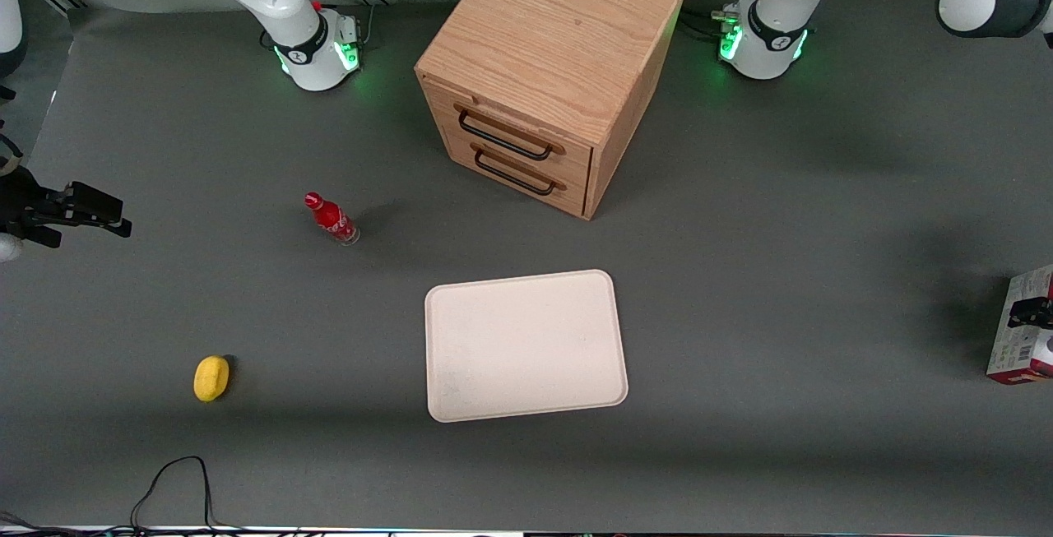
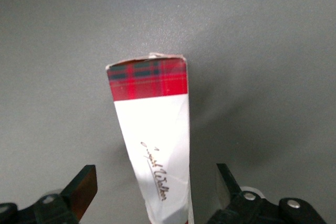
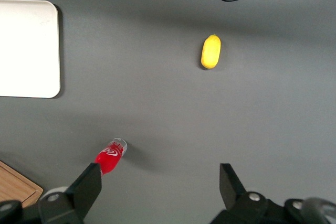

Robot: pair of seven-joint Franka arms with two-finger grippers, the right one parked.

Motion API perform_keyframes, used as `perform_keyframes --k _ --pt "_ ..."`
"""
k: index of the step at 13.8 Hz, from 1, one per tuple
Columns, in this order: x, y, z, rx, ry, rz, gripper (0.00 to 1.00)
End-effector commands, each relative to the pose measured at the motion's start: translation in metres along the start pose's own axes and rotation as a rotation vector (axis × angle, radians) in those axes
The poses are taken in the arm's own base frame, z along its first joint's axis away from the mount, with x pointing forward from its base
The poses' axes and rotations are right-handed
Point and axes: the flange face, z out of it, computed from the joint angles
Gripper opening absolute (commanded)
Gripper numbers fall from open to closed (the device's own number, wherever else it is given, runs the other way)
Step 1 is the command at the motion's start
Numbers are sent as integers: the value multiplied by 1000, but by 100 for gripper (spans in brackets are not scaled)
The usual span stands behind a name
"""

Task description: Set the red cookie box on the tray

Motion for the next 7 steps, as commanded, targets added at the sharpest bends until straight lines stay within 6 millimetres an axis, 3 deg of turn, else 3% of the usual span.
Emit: perform_keyframes --k 1,2,3,7 --pt "-6 -4 -3 2 -5 10 96" --pt "-5 -3 -3 -3 -6 7 61" --pt "-6 -3 -4 -6 -10 3 1" --pt "-6 -4 -5 -4 -10 7 0"
